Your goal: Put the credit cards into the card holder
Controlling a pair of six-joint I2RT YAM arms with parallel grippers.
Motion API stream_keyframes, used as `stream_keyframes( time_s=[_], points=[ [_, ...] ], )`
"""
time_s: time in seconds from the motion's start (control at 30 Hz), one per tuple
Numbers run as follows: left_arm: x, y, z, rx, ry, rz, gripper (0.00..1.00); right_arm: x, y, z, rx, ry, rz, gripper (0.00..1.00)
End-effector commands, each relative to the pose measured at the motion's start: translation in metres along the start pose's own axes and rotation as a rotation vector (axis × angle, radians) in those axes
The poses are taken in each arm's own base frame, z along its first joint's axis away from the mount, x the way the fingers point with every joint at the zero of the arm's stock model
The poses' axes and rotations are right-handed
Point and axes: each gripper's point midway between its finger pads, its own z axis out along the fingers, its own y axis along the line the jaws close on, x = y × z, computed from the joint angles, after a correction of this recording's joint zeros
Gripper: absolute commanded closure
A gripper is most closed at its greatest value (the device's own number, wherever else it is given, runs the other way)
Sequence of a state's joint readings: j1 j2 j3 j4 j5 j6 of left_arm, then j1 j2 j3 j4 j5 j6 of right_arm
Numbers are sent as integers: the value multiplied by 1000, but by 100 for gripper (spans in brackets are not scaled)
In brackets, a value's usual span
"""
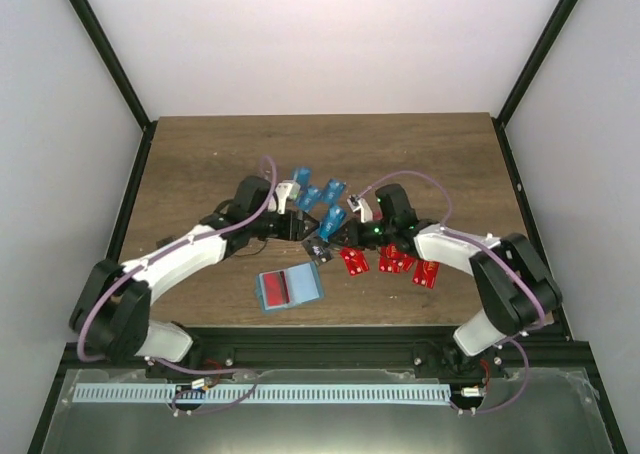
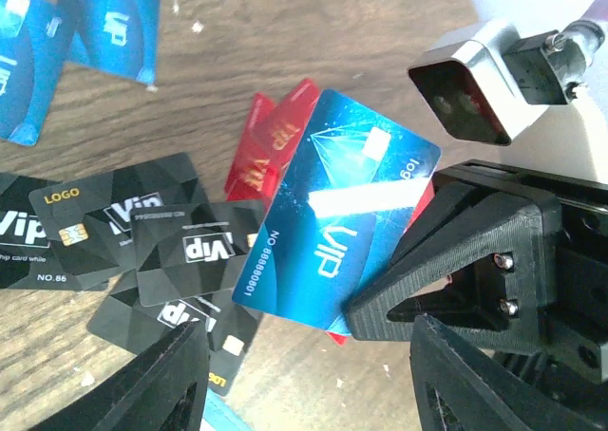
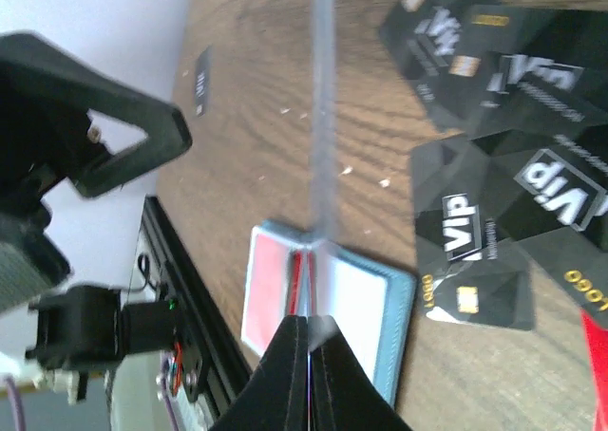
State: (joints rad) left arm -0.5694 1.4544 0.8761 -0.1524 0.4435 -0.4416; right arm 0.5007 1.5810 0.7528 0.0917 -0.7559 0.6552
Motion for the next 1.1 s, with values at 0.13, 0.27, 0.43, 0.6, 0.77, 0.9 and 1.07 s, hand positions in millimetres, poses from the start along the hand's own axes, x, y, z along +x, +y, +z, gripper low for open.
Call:
stream_keyframes(
  time_s=[0.13,0.27,0.43,0.6,0.77,0.9,1.07],
  points=[
    [-2,-49,-58,197,-160,92,42,34,66,-43,-216,62,-327,99],
    [11,-70,-78,299,-150,123,44,51,95,-58,-329,93,-397,99],
    [17,-101,-110,424,-163,160,46,77,129,-61,-437,155,-492,99],
    [27,-114,-128,472,-153,208,51,97,151,-61,-509,200,-569,99],
    [40,-117,-139,485,-134,226,66,107,166,-66,-557,219,-612,99],
    [48,-122,-147,521,-122,231,67,112,174,-75,-597,225,-631,99],
    [57,-129,-150,573,-90,230,68,113,179,-79,-611,216,-646,99]
  ],
)
